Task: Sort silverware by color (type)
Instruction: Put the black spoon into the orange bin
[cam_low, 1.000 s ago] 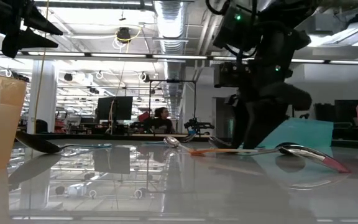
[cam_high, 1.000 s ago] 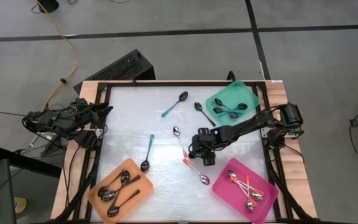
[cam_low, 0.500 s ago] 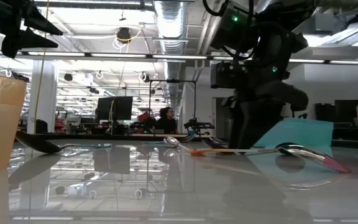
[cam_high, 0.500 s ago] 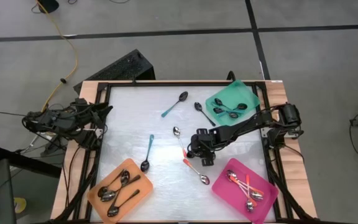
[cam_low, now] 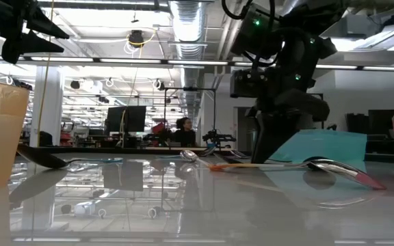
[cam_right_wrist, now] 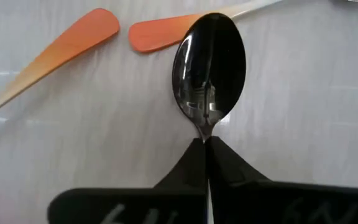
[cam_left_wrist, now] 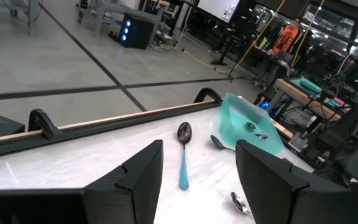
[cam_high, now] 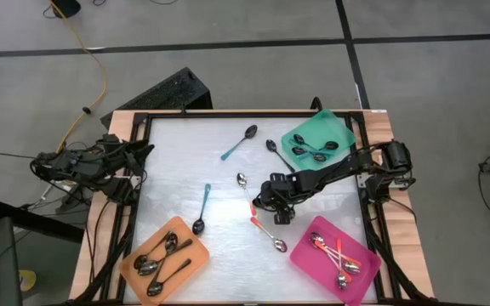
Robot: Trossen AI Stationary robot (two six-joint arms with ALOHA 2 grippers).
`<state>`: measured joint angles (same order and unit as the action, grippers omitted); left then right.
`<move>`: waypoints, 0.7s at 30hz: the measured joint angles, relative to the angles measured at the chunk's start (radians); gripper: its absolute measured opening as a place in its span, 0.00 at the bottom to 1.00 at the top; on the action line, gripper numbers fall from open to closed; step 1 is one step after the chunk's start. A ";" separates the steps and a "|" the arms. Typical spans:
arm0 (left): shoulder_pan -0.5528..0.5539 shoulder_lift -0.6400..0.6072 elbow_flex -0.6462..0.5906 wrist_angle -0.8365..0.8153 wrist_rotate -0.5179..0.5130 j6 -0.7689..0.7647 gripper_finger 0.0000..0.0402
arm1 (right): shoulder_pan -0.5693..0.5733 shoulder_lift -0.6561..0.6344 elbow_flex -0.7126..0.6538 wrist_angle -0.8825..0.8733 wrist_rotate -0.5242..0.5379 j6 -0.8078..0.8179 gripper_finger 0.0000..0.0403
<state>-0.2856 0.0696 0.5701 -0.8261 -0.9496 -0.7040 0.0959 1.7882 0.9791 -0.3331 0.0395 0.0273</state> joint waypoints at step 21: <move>0.000 0.000 0.000 -0.006 0.000 0.000 0.46 | 0.019 -0.006 0.104 0.121 0.099 0.016 0.00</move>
<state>-0.2857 0.0696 0.5701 -0.8326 -0.9497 -0.7040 0.1146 1.7817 1.0829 -0.2125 0.1387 0.0437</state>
